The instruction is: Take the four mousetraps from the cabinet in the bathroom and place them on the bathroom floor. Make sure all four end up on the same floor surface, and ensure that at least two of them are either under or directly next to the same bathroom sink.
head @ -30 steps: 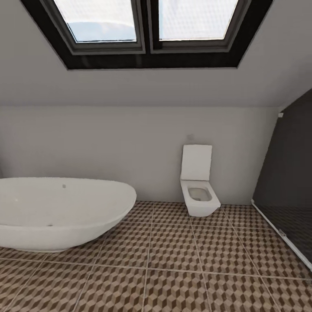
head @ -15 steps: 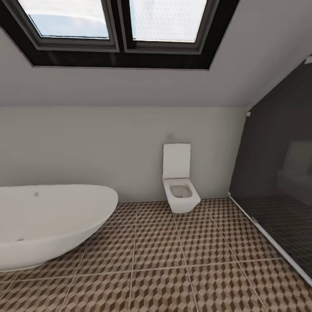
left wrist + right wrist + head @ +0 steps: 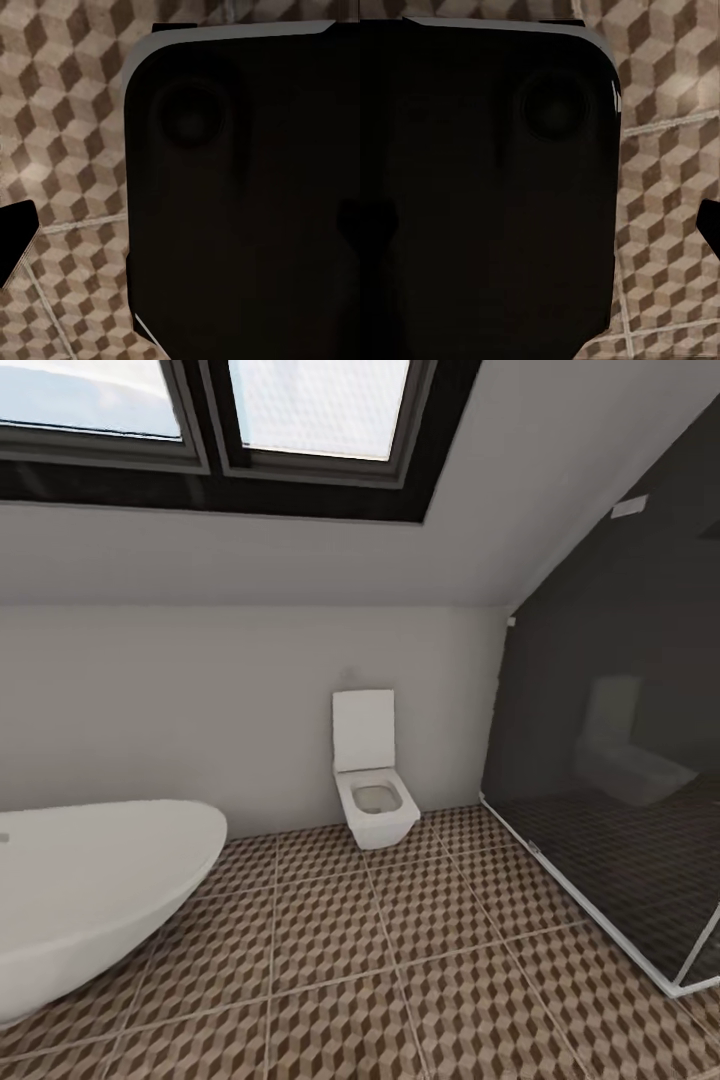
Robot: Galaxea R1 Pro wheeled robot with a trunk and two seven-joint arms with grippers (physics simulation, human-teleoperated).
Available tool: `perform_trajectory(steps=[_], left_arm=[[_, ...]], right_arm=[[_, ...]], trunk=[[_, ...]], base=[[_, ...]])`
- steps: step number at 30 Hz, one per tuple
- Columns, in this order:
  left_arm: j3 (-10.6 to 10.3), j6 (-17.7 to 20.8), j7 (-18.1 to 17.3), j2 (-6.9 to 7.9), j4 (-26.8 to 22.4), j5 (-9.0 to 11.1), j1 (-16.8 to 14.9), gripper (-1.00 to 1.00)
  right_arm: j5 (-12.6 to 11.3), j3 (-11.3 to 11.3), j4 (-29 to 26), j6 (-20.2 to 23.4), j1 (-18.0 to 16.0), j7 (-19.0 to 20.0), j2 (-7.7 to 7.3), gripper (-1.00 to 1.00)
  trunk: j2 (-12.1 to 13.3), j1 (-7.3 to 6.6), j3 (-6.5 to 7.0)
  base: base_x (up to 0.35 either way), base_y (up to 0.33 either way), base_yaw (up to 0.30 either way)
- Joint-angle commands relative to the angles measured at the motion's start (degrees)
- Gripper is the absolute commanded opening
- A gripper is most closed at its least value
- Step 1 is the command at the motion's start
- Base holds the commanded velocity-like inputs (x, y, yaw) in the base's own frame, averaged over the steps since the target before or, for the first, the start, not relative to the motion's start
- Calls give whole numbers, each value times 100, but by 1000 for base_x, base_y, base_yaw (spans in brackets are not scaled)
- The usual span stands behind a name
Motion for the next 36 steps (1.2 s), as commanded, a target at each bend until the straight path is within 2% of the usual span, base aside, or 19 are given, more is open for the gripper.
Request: perform_trajectory(steps=[1,36], left_arm=[[0,-8,1,1,-4,3,1,100],[0,-8,1,1,-4,3,1,100]], right_arm=[[-7,-2,1,-20,-1,1,0,100],[-6,4,1,-55,-1,1,0,100]], trunk=[[-2,0,-4],[-2,0,-4]], base=[[0,0,-296],[0,0,-296]])
